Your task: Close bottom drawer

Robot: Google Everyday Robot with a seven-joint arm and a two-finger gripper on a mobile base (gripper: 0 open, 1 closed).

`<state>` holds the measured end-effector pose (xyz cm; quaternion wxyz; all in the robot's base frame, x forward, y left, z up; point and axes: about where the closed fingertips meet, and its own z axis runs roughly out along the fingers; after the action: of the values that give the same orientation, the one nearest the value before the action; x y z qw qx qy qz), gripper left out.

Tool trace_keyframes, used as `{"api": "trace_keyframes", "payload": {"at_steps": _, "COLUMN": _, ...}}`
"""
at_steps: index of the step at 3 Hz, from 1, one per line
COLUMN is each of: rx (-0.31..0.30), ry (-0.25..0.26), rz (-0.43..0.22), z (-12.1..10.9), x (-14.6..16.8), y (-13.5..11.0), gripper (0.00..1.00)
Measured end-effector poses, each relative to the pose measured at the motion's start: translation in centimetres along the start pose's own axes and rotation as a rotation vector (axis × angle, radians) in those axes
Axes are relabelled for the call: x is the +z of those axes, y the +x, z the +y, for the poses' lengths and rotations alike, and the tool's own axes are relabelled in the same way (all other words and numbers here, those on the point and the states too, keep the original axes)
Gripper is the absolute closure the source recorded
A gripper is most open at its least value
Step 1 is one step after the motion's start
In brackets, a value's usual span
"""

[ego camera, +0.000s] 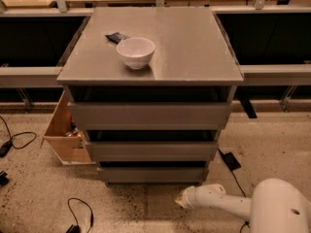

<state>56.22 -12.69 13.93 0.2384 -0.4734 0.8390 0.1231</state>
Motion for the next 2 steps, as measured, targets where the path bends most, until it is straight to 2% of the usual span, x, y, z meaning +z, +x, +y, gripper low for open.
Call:
{"api": "trace_keyframes", "payload": {"at_steps": 1, "rx": -0.032, "ry": -0.038, "rz": 0.077, "z": 2.7, "x": -4.7, "y": 1.4, "gripper": 1.00}}
{"api": "trace_keyframes", "payload": {"at_steps": 2, "rx": -0.097, "ry": -0.040, "rz": 0.160, "z": 4.2, "x": -9.9, "y": 2.4, "gripper": 1.00}}
